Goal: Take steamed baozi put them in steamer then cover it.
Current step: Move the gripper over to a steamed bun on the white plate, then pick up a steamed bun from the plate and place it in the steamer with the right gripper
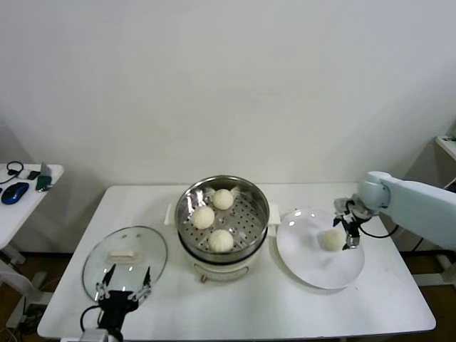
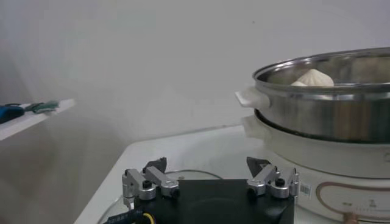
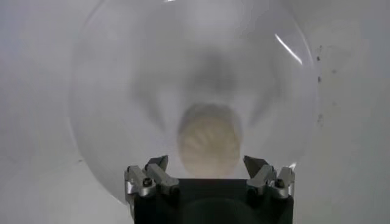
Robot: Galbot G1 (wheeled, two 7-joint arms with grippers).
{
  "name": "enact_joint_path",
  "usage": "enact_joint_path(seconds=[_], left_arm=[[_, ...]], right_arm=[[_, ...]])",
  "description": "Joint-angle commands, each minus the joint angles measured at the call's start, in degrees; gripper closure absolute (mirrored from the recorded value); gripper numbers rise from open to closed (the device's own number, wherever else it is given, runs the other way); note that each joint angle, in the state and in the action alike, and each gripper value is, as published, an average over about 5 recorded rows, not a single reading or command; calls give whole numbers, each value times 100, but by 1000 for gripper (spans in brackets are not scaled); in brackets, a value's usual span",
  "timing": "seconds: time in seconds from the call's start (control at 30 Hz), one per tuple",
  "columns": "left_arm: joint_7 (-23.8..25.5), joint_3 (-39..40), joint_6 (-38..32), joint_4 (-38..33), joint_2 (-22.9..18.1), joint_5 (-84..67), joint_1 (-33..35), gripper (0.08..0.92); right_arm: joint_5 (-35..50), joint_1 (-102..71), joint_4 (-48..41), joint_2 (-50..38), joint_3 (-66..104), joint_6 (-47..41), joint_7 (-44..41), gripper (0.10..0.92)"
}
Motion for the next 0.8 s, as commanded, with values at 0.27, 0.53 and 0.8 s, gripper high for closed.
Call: enact_joint_path(seconds=[0.27,0.53,0.8], left_arm=[[-2,26,12,9,6,16,-17,177],[-3,33,11,-5,4,28,-18,177],[1,49,21,-40,15,35,-31,177]], right_arm=[[-195,-579,-454,214,507,-49,40,217],[-84,-478,-336,197,539,-45,-27,307],[671,837,236,24,-46,-62,-132,329]])
